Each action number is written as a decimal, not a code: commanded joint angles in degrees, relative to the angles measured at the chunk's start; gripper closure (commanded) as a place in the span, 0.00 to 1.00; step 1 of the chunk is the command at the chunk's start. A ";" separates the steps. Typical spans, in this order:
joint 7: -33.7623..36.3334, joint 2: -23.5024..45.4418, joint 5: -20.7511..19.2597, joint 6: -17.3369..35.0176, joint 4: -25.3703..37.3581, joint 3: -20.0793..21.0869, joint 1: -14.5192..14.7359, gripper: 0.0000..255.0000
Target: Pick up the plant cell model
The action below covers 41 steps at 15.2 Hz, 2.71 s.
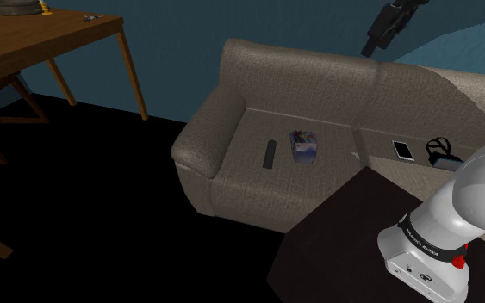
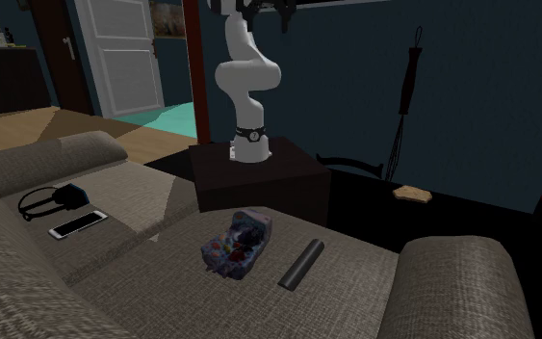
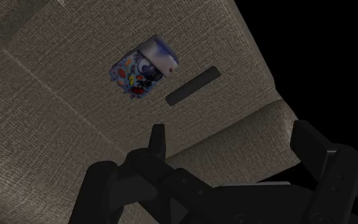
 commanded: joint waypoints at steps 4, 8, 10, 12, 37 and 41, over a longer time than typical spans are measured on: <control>-2.25 0.91 -1.72 5.35 -4.97 -0.17 0.44 0.00; -5.00 3.25 -4.25 12.90 -10.84 -0.58 0.86 0.00; -6.26 4.96 -5.64 16.89 -13.41 -0.84 0.95 0.00; -7.42 7.06 -7.12 21.03 -15.72 -1.11 0.94 0.00; 10.33 60.15 -57.78 67.42 -12.16 -5.71 -6.38 0.00; 15.58 64.14 -62.68 69.46 -10.37 -7.57 -5.02 0.00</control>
